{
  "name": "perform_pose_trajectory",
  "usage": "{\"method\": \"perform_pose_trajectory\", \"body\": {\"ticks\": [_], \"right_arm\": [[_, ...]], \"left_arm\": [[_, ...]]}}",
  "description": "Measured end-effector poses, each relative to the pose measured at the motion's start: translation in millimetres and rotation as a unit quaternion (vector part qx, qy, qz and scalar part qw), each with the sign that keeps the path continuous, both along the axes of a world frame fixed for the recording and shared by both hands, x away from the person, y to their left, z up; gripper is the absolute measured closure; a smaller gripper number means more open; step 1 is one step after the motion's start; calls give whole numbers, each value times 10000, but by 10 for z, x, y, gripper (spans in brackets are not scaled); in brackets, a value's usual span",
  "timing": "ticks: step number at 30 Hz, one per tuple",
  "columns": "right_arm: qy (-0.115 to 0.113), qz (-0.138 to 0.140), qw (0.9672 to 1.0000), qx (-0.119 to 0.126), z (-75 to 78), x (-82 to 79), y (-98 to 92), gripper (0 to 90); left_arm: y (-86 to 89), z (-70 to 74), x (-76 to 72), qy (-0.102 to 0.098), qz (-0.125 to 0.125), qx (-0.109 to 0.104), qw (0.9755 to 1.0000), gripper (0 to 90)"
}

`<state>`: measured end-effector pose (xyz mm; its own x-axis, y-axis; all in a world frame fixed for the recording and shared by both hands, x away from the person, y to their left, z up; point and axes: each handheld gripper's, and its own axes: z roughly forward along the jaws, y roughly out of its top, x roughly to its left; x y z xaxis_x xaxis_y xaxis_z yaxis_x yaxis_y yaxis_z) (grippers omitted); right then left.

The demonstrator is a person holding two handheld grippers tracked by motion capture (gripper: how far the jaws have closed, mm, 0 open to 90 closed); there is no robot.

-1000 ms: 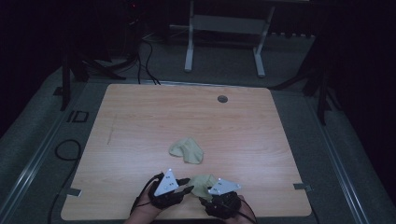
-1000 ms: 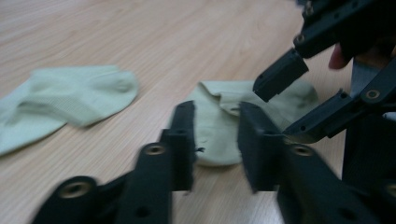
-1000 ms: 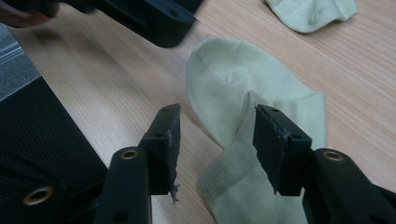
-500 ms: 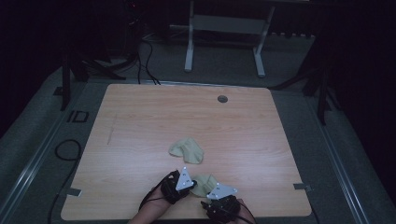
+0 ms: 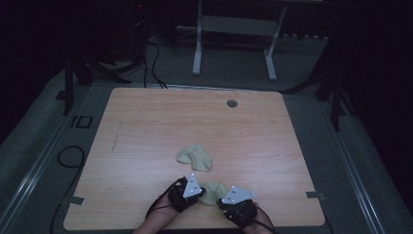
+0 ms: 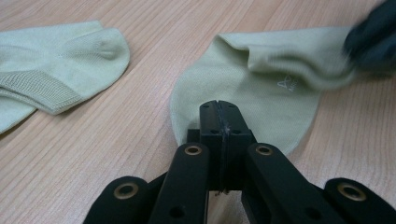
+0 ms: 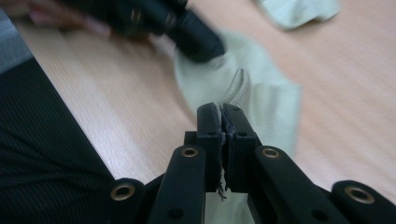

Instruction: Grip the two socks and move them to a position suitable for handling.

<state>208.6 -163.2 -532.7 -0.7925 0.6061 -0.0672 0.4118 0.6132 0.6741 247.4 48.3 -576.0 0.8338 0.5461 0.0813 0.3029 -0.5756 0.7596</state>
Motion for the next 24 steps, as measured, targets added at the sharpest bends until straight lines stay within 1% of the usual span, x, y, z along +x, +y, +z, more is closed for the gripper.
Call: {"method": "perform_pose_trajectory", "body": {"ticks": [3, 7, 12, 15, 16, 17, 22, 23, 24], "right_arm": [[-58, -102, 9998, 153, 97, 20, -110, 868], [-77, -290, 9992, 278, 162, 65, -275, 868], [-73, -713, 9964, 457, 237, 149, -542, 868], [-88, -877, 9951, 440, 230, 194, -662, 868], [-90, -922, 9949, 402, 221, 211, -697, 868], [-81, -1002, 9941, 409, 210, 227, -732, 868], [52, -1199, 9920, 391, 135, 287, -864, 861], [92, -1215, 9918, 396, 115, 294, -884, 836], [139, -1232, 9914, 419, 94, 302, -903, 782]], "left_arm": [[-3, 1, -2, -17, -7, 17, 10000, 892], [-14, 2, 3, -23, -1, 15, 10000, 892], [-36, 4, 12, -21, -40, 29, 10000, 892], [-75, 10, 21, -13, -95, 62, 9999, 891], [-95, 11, 21, -18, -101, 65, 9999, 892], [-113, 13, 24, -17, -127, 78, 9999, 891], [-167, 11, 24, -22, -161, 70, 9998, 891], [-165, 10, 24, -21, -156, 60, 9999, 891], [-162, 8, 25, -17, -156, 47, 9999, 891]]}}
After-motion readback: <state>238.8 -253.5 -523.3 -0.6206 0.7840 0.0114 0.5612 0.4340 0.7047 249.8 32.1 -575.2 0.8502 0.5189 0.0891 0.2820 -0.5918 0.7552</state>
